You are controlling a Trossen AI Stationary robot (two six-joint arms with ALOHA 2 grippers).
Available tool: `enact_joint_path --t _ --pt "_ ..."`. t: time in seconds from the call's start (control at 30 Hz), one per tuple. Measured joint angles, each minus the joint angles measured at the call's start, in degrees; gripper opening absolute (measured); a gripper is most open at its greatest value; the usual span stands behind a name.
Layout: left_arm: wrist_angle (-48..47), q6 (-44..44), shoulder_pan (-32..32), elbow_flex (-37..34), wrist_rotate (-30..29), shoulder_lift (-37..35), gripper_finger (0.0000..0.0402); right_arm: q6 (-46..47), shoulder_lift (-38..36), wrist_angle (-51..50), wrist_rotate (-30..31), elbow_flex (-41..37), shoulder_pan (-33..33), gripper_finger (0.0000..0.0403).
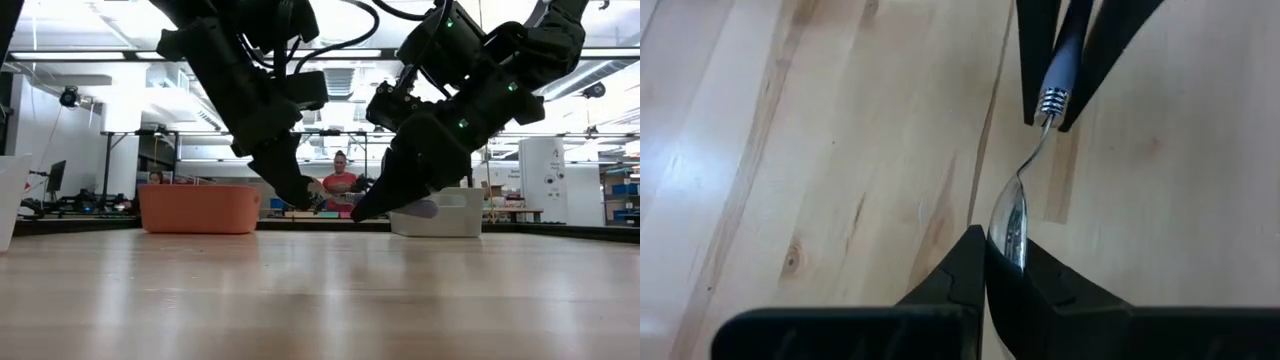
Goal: Sort silverware by color (type)
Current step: Put the purple spoon into the white bin
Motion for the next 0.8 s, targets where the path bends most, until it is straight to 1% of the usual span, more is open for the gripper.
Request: enact_joint_path --t 0.03,0.13,0.27,0.37,0.5,0.57,0.63,0.7,0.8 --pt "0.0 0.0 0.0 0.0 0.1 0.0 0.0007 -0.9 0.0 0.0 0.1 0.0 0.0 0.0025" --pt "0.0 -0.1 0.0 0.0 0.1 -0.1 0.0016 -1.7 0.0 0.0 0.0 0.0 0.0 0.0024" --pt "0.1 1.7 0.0 0.0 -0.5 -1.4 0.0044 -2.7 -0.4 -1.0 -0.2 0.0 -0.7 0.0023" --pt "0.1 2.9 -0.1 0.0 -2.9 -4.0 0.0069 -2.8 -1.1 -2.3 0.0 -0.3 -1.1 0.0022" --pt "-0.2 4.4 -0.2 -0.3 -5.5 -8.9 0.0097 -2.7 -1.9 -0.8 0.0 -2.0 -1.3 0.0022" --pt "-0.1 5.4 -0.3 -0.8 -5.7 -11.8 0.0106 -2.7 -2.2 1.6 0.0 -3.3 -1.3 0.0022" --pt "-0.2 5.9 -0.5 -1.2 -5.9 -14.6 0.0113 -2.7 -2.6 6.0 0.0 -4.6 -1.3 0.0022" --pt "0.0 6.1 -0.6 -1.6 -7.2 -17.5 0.0117 -2.8 -3.0 11.5 0.2 -6.0 -1.3 0.0022" --pt "1.2 6.2 -1.2 -2.4 -10.1 -21.5 0.012 -3.5 -3.0 19.8 2.3 -7.8 -1.3 0.0022"
